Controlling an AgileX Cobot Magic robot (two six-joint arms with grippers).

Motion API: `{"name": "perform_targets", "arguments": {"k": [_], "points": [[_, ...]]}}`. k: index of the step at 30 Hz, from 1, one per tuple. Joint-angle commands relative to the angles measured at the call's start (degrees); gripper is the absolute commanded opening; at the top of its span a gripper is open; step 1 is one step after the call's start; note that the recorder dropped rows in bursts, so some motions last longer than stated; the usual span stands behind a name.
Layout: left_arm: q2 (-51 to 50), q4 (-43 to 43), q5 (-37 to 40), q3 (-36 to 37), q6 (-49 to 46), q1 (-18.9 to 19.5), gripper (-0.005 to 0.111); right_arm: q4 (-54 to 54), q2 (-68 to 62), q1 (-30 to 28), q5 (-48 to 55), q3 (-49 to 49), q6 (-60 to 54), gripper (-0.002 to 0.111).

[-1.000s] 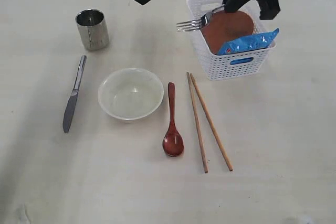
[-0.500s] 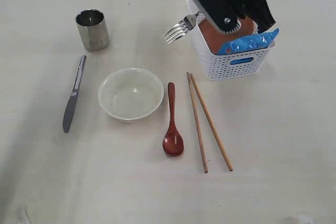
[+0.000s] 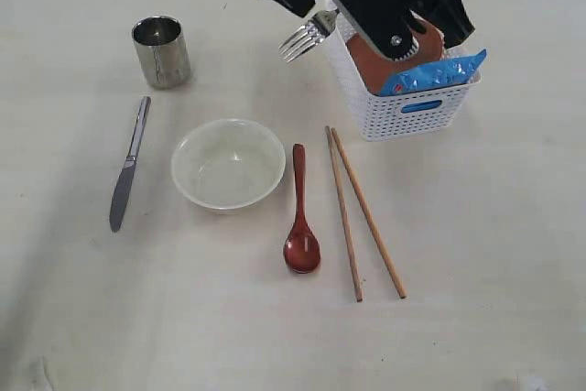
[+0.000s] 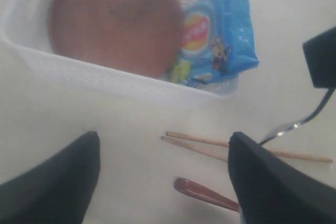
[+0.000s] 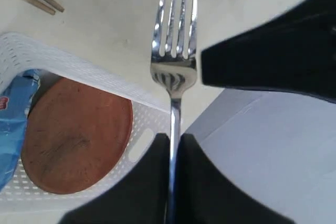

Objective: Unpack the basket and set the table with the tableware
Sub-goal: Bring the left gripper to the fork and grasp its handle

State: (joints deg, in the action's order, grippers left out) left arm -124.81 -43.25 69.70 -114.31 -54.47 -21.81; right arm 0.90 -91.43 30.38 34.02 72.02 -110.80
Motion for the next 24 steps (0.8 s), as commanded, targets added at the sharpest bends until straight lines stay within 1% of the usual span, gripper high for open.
{"name": "perform_targets", "arguments": {"k": [1,6,10,14,19,21,24], "points": [[0.6,2.1,0.3,2.4,-2.5,-1.4,0.065,0.1,0.5,0.1,-0.6,-0.2,-0.5,0.000],[1.1,1.8,0.3,2.5,-2.9,-1.4,0.065,0.1,0.5,0.1,-0.8,-0.2,-0.5,0.000],[2.6,2.0,0.3,2.5,-3.0,-0.6,0.064,0.1,0.5,0.1,-0.8,-0.2,-0.5,0.000],[4.5,2.2,0.3,2.5,-2.4,-0.6,0.061,0.1,0.5,0.1,-0.8,-0.2,-0.4,0.000],[5.4,2.4,0.3,2.7,-0.8,-0.7,0.061,0.1,0.5,0.1,-0.8,-0.2,-0.4,0.000],[6.0,2.5,0.3,4.0,-1.1,-0.7,0.061,0.1,0.5,0.1,-0.8,-0.2,-0.4,0.000],[6.8,1.7,0.3,7.1,-4.7,-0.7,0.061,0.1,0.5,0.1,-0.8,-0.2,-0.4,0.000]]}}
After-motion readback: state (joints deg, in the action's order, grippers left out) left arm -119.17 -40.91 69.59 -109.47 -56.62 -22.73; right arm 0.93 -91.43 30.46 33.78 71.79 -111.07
